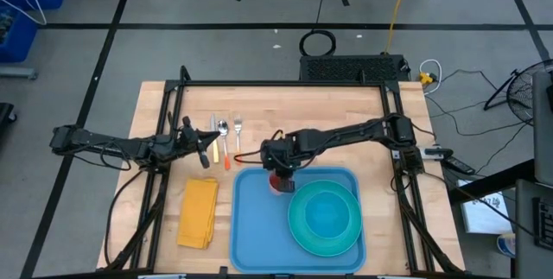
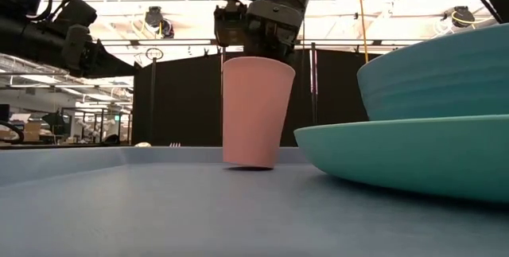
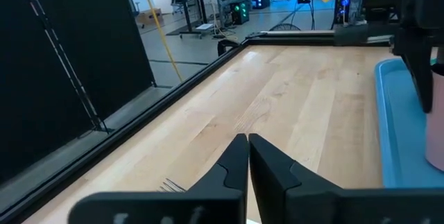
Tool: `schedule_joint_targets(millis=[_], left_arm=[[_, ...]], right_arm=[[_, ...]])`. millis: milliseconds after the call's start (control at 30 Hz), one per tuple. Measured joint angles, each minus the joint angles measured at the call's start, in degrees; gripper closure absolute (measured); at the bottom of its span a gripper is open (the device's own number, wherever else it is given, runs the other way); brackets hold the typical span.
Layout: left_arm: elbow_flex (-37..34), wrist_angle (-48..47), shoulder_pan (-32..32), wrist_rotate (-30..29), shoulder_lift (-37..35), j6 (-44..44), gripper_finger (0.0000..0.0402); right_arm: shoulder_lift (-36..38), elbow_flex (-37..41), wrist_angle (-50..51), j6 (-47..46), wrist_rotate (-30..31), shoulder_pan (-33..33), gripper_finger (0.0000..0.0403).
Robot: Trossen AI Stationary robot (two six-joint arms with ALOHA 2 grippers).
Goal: Set up tray
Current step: Put the red cup on the top left side of the light blue plate on the blue tray
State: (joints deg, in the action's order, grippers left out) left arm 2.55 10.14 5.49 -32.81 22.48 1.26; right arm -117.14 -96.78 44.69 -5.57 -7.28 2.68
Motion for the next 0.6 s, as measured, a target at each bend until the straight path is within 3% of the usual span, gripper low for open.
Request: schedule_joint_targets(millis=[200, 600], left_arm=[[0.0, 0.0, 0.0, 0.2, 0.0, 0.0, 0.0398], [0.0, 0.0, 0.0, 0.2, 0.0, 0.0, 0.0371]], right_arm=[[0.3, 0.0, 1.0, -0.9, -0.2, 0.0, 0.0403], [0.5, 0.1, 3.5, -1.3, -0.2, 1.2, 0.0403]])
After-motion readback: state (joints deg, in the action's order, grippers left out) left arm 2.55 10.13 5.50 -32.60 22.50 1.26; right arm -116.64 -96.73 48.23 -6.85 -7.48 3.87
